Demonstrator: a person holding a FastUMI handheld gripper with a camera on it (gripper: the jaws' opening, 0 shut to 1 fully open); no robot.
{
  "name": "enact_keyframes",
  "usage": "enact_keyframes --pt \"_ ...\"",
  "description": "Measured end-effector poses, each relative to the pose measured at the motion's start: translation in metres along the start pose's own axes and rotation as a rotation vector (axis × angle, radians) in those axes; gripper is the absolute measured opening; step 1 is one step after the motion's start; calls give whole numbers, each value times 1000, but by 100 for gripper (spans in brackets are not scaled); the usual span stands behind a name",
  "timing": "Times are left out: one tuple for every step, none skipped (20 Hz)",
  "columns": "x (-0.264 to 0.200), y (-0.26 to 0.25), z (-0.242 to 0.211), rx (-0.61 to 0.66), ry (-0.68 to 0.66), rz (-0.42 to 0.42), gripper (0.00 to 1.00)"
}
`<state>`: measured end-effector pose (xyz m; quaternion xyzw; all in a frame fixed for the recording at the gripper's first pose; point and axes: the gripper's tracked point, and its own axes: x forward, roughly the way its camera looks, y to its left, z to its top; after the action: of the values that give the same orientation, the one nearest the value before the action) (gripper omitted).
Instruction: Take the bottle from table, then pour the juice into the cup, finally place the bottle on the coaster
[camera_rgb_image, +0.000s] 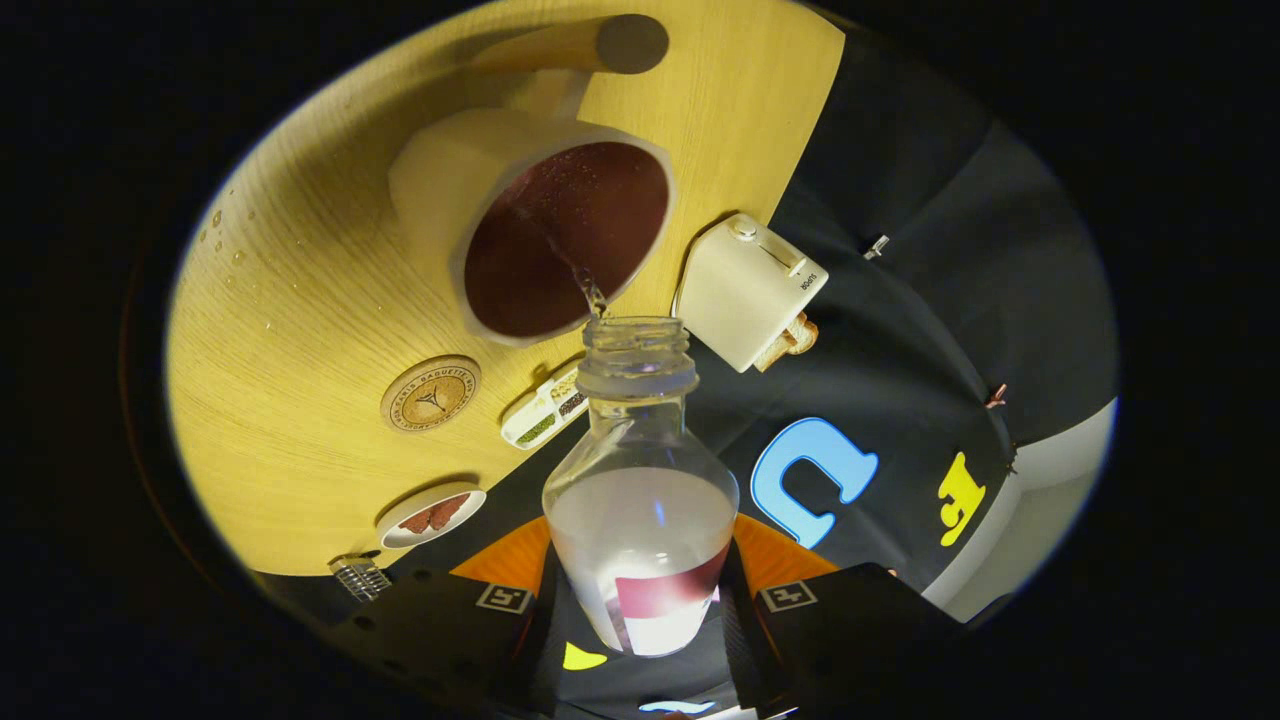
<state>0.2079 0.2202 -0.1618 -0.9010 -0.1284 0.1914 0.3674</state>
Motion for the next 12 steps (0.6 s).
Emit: enact_keyframes --pt "-1 -2 1 -11 -7 -3 67" --pt "-2 -4 2 -19 -11 -8 67" --pt "-2 -6 2 -22 -14 -11 67" --pt "-2 -8 3 -24 -13 -13 67" --pt "-2 -9 2 -26 -11 -13 67" --pt "-2 -10 2 -29 -8 -12 67" --pt "-3 -12 1 -33 -5 -12 67" --pt "-3 -13 1 -35 -5 -13 67" --pt "-5 -14 1 -39 -7 -14 67" --pt "-4 -15 1 -45 -9 -16 67" --pt "-5 -15 0 -51 -9 -18 67" --pt "-5 -16 -1 -54 -8 -17 67"
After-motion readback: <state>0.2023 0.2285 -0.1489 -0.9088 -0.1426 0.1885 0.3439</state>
